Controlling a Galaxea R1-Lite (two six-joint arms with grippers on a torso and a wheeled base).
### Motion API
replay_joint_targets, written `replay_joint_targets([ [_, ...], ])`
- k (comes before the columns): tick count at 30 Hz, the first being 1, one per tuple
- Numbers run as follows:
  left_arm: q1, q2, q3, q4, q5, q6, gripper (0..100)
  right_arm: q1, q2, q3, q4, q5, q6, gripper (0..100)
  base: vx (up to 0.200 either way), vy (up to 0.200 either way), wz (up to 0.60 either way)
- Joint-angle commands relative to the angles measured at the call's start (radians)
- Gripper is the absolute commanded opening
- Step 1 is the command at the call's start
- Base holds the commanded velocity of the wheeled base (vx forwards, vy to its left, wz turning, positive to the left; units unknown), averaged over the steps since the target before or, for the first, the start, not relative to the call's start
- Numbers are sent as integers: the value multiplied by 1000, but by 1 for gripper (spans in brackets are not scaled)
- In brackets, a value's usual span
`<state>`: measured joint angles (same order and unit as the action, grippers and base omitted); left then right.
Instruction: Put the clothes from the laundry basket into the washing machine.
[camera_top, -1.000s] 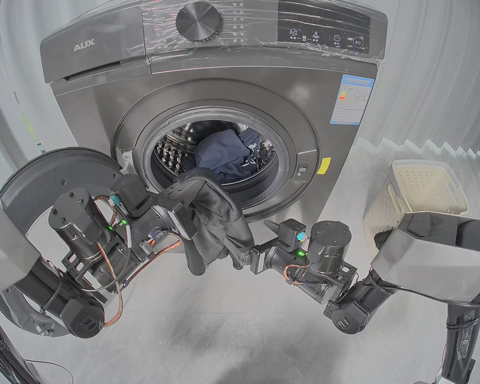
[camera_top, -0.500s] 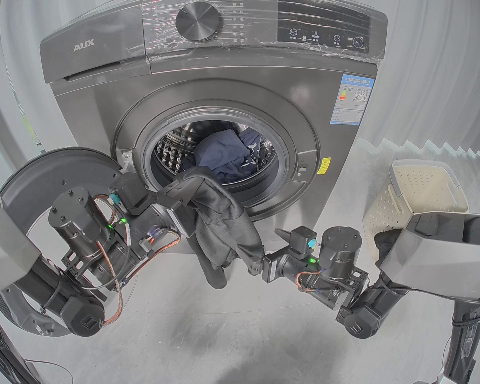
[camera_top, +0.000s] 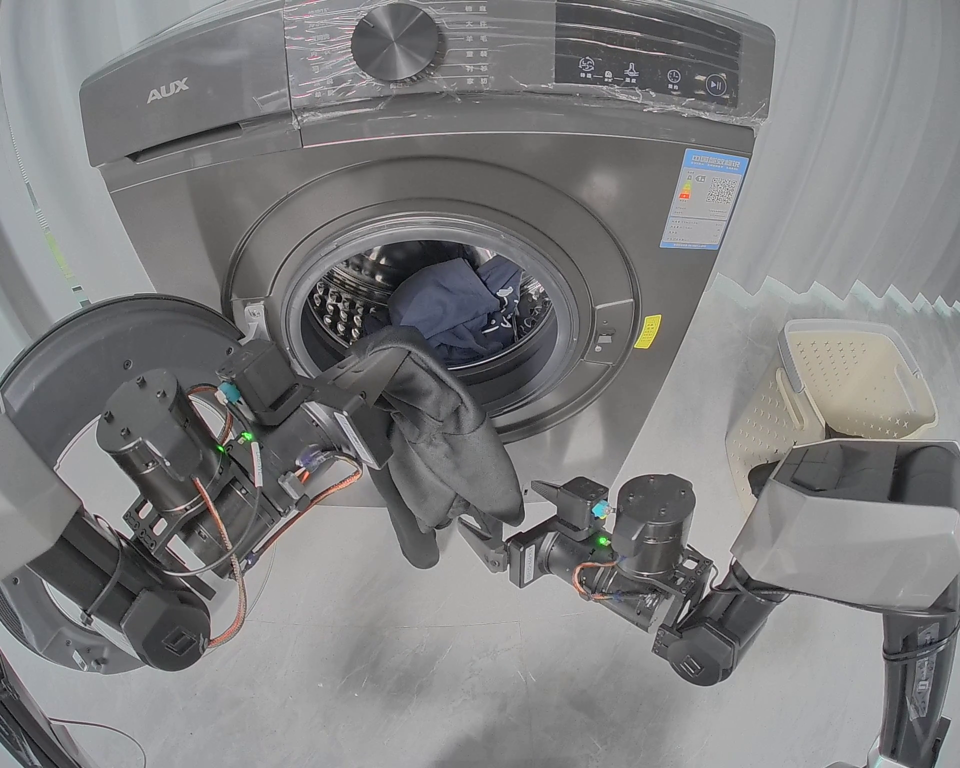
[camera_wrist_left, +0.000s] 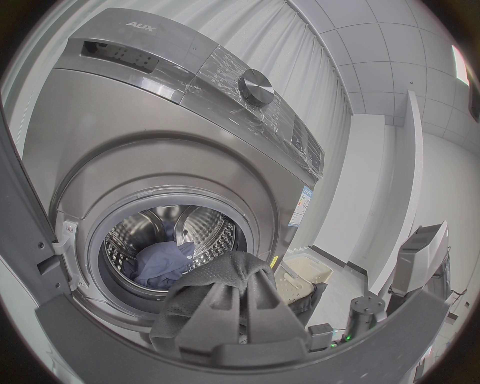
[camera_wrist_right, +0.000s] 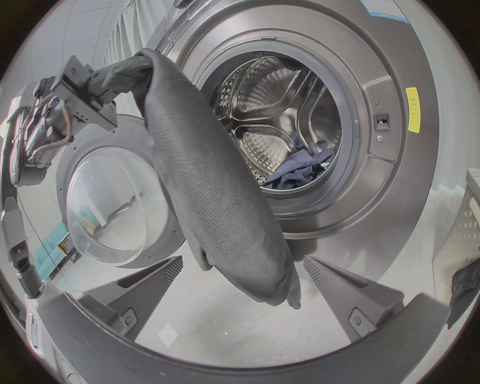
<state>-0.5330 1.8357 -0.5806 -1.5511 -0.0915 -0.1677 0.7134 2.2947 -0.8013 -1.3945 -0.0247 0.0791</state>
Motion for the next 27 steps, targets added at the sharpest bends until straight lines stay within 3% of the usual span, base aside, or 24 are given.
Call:
replay_joint_targets([
  [1, -1, -7, 2, 0, -1, -3, 0, -38, 78, -98, 9, 0, -2, 100, 0, 0, 0],
  [7, -1, -7, 4, 0, -1, -30, 0, -74, 74, -150, 6, -1, -13, 100, 0, 0, 0],
  [18, 1, 2, 10, 0, 3, -29, 0, -98, -144, -102, 12, -1, -15, 100, 0, 0, 0],
  [27, 4, 2, 8, 0, 4, -29, 0, -106, -153, -85, 3, -1, -13, 100, 0, 0, 0],
])
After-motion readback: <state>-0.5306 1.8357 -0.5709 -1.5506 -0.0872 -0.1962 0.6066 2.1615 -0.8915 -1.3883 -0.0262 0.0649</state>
